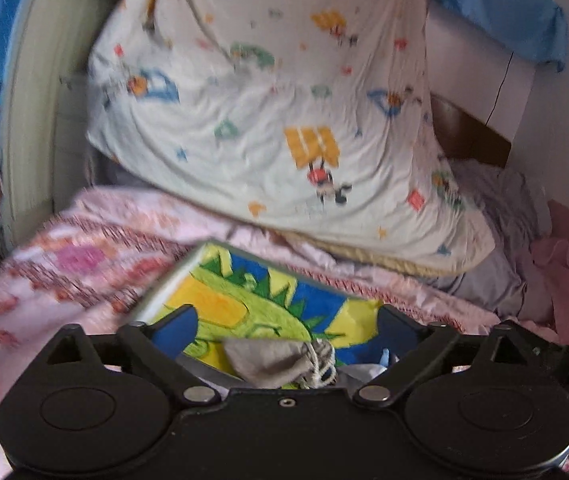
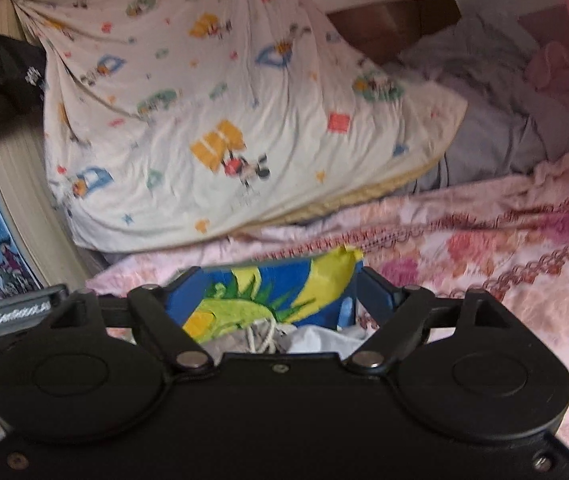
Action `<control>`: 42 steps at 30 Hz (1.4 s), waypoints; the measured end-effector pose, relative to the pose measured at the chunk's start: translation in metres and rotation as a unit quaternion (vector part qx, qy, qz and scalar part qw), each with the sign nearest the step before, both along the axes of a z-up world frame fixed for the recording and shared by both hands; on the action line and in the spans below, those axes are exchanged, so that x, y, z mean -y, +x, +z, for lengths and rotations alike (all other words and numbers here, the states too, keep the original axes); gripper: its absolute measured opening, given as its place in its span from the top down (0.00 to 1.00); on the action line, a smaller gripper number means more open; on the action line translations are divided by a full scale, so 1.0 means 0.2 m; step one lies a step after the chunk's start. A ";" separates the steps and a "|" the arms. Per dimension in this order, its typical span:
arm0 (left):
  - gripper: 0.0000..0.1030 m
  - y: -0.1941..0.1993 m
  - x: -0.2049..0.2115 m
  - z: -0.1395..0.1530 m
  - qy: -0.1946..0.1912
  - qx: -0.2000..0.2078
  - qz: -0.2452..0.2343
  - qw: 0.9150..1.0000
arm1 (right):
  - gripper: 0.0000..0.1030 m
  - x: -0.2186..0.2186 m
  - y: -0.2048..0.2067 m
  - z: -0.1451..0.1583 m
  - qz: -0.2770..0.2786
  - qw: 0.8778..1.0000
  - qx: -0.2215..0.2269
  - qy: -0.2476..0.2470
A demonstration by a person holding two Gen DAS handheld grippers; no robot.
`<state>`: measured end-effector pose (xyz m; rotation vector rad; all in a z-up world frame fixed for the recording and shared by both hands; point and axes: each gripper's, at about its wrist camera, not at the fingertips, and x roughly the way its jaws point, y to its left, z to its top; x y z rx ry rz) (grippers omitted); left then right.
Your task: Organize soft objects
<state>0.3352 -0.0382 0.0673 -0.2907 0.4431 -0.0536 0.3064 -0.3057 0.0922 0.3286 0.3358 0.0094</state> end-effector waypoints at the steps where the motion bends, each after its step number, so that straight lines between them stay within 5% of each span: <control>1: 0.03 -0.04 -0.01 0.02 0.002 0.008 0.003 1.000 | 0.23 -0.01 -0.03 0.03 0.002 1.000 0.006 -0.004; 4: 0.01 -0.19 -0.04 0.07 0.001 0.032 0.013 0.999 | 0.11 -0.04 -0.13 0.10 0.006 1.000 0.028 -0.012; 13: 0.01 -0.59 -0.08 0.10 0.007 0.072 0.027 0.997 | 0.02 -0.09 -0.40 0.19 0.009 0.997 0.069 -0.042; 27: 0.01 -0.99 -0.10 -0.06 0.053 0.066 0.012 0.996 | 0.00 -0.09 -0.74 0.09 -0.015 0.996 0.055 -0.074; 32: 0.01 -1.10 -0.13 -0.11 0.045 0.063 0.015 0.997 | 0.00 -0.14 -0.83 0.09 -0.036 0.992 0.047 -0.113; 42: 0.01 -1.23 -0.13 -0.23 0.060 0.075 0.007 0.995 | 0.00 -0.15 -0.94 0.03 -0.049 0.992 0.035 -0.114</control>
